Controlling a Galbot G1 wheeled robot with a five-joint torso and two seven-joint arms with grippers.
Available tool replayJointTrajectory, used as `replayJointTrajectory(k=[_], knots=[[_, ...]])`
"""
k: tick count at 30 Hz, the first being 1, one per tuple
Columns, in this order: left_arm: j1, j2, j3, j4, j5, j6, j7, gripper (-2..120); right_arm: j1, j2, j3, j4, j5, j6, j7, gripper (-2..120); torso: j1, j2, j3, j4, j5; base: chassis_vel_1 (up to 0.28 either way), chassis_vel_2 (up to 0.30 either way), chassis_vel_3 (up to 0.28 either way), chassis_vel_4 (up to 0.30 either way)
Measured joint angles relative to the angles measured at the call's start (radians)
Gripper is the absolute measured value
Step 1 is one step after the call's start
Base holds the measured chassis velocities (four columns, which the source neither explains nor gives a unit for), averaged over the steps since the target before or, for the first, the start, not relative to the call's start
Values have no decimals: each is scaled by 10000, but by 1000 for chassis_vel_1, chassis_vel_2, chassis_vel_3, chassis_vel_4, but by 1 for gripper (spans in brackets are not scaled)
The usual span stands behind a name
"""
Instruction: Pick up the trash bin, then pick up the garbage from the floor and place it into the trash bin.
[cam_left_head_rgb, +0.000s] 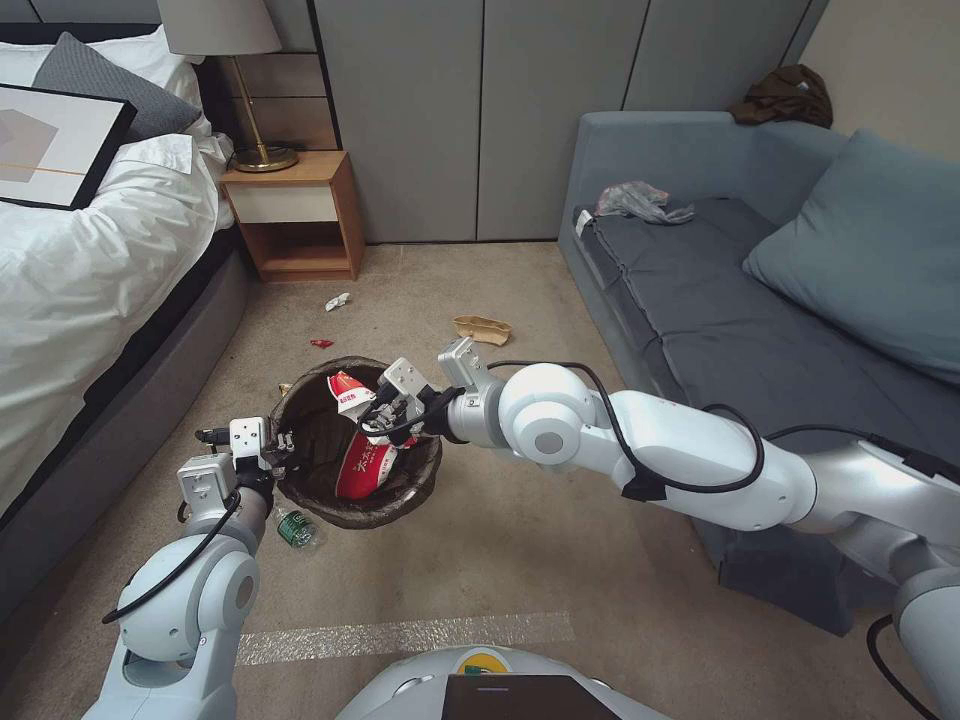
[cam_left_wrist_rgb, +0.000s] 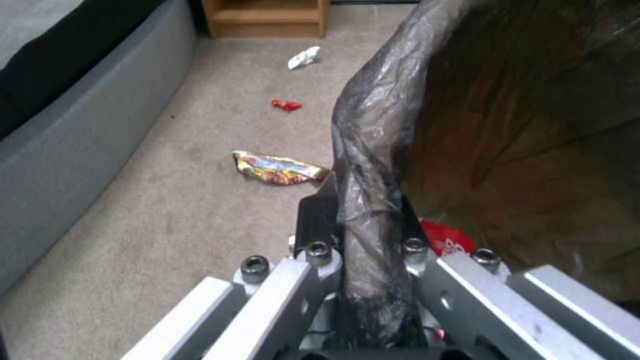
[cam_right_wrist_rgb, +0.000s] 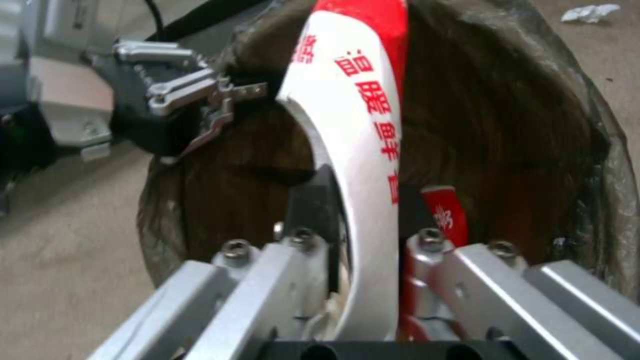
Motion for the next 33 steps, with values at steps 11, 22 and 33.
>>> replayJointTrajectory(k=[11,22,33], knots=[[-16,-28,-78,50,6,-2,29,0,-56,357,-141,-293,157,477,234,50,0,0,0,1,0,0,0,0,0],[-29,-11,-120,52,-9,-2,52,0,102,764,-20,-272,603,829,741,90,0,0,0,3,0,0,0,0,0],[-59,16,-118,79,-12,-3,63,0,122,-9,2301,824,766,1572,1108,100,0,0,-1,2,2,0,0,0,0]])
